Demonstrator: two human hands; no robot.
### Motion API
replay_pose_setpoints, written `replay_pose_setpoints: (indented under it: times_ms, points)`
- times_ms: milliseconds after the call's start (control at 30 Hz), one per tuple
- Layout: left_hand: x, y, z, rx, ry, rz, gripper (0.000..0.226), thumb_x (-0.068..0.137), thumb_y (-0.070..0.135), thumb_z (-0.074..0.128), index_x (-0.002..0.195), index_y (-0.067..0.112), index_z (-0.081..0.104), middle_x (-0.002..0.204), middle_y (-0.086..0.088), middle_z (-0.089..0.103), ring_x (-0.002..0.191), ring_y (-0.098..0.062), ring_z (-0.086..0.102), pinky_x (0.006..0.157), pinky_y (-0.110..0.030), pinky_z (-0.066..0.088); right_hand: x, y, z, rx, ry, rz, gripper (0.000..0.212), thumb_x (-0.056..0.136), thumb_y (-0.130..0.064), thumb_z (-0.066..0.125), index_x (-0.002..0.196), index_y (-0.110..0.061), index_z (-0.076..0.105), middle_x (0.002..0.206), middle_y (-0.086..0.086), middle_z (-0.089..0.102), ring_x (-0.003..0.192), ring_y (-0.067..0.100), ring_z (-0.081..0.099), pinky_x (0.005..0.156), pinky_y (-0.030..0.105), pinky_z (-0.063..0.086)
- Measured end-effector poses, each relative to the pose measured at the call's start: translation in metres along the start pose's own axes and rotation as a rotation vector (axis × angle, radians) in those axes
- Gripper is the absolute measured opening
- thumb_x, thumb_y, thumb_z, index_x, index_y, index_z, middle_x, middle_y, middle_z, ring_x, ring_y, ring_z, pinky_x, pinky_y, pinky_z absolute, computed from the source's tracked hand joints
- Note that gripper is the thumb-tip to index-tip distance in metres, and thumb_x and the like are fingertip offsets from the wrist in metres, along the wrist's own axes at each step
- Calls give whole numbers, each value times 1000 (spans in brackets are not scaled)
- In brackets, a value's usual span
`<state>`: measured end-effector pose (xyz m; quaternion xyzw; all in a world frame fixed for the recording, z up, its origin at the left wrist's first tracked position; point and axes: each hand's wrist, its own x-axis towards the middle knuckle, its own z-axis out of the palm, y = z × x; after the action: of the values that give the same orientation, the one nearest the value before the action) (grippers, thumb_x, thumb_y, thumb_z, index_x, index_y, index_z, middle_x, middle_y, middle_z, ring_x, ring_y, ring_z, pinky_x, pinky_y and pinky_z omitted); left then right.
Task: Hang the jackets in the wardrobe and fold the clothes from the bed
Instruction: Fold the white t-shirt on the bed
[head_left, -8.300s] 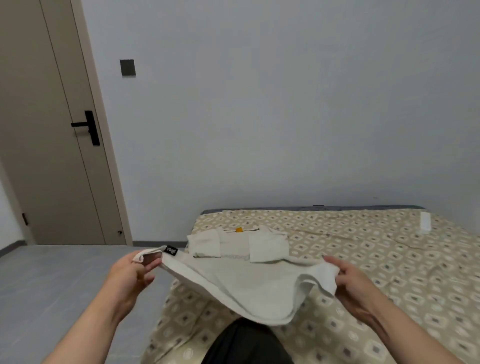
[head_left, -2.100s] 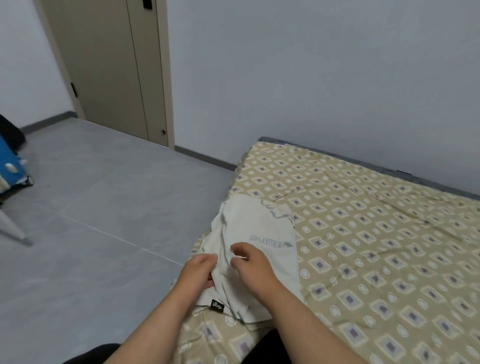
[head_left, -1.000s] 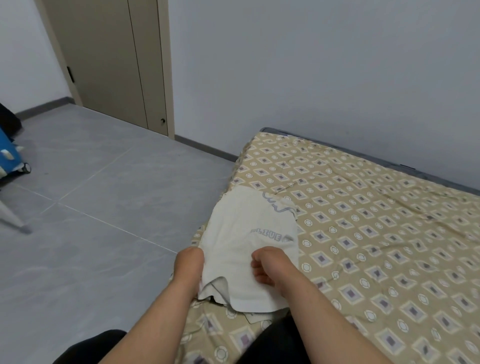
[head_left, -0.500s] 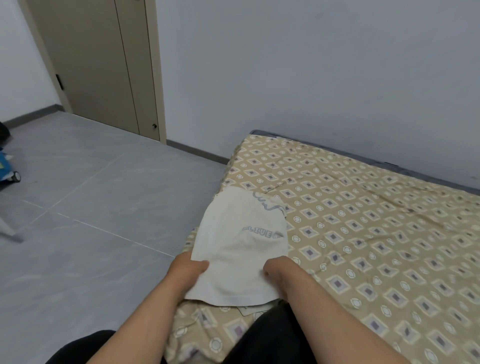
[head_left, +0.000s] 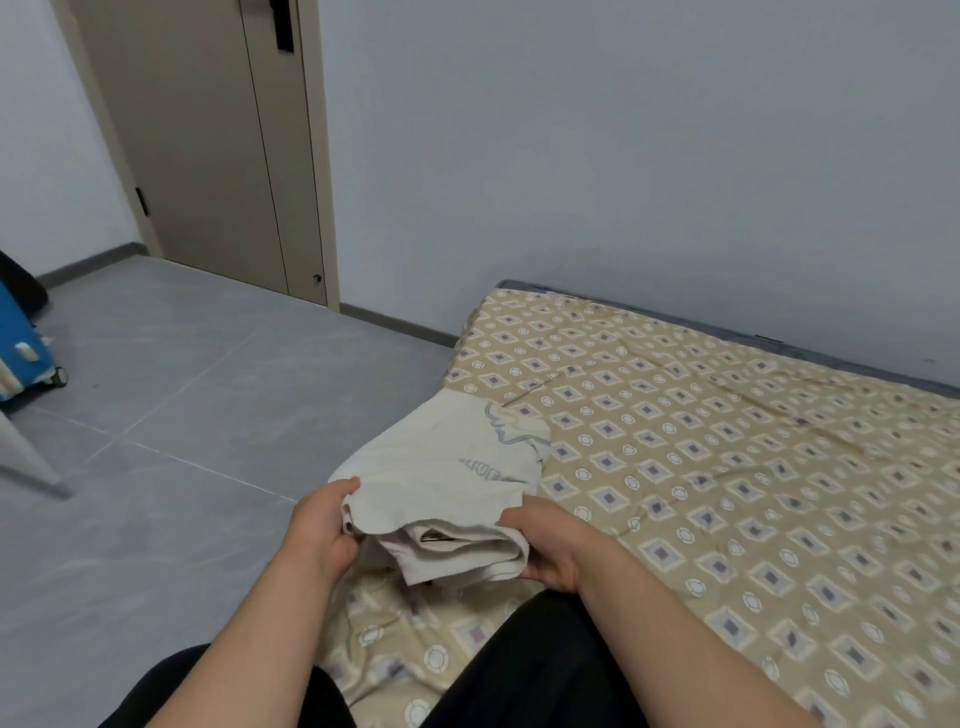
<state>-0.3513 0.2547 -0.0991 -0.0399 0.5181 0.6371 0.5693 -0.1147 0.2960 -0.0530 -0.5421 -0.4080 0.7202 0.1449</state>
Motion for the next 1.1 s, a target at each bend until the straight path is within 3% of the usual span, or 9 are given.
replay_pose_setpoints:
  times_ms: [133,300,400,467,567,667,833,967,1100]
  points:
    - [-6,8,-6,-7,7,129,56,95,-9,48,148,2,33,144,-23,44,105,-37,64,84,-48,56,0,8,7,-139,83,-195,69,79,-1,64,135,-36,44,126,1,64,102,27,69,66,38,60]
    - [-8,12,-5,-149,-187,82,32,94,-6,35,91,3,66,97,-17,61,66,-18,70,60,-24,59,-4,-4,3,38,65,-146,47,80,6,38,109,-7,73,107,22,69,83,35,68,86,54,57]
    - [-1,17,-8,-318,-204,30,22,91,2,41,100,-2,61,88,-15,70,75,-22,72,67,-29,61,2,-2,-6,177,-114,-200,66,67,23,33,117,-4,68,106,22,66,89,37,62,83,48,52]
    - [-2,20,-9,-421,-254,37,38,68,-2,65,106,-5,62,93,-18,73,84,-29,73,71,-35,62,7,1,-9,163,-203,-279,66,69,27,45,126,-4,59,99,15,69,87,29,65,80,41,53]
    - [5,19,-4,-247,-308,93,47,59,-19,56,102,-1,62,92,-16,70,82,-26,71,68,-30,61,20,4,-12,-45,-16,-380,39,80,13,67,114,-6,67,97,11,74,90,22,71,81,33,57]
    - [15,9,6,180,-182,234,65,72,-32,27,104,12,63,85,-10,71,72,-20,68,55,-23,57,33,3,-18,-77,136,-365,7,87,-5,69,91,-8,74,89,10,74,84,24,67,82,38,54]
    - [29,6,12,449,-140,396,47,81,-22,59,105,17,67,92,-8,75,77,-16,71,65,-29,59,41,3,-24,-62,-12,-262,52,78,20,47,105,-15,75,93,12,73,76,19,65,70,26,54]
    - [40,3,12,364,-19,364,22,91,-6,53,102,7,67,95,-15,72,86,-26,68,75,-36,58,47,-3,-22,-59,143,-319,31,78,14,57,91,-7,75,90,21,74,77,27,69,74,38,57]
    - [36,6,7,170,95,211,23,87,4,37,83,4,60,83,-17,60,71,-29,56,64,-39,58,48,-1,-28,180,141,-36,14,69,-7,49,62,-11,61,66,9,56,59,23,54,67,39,55]
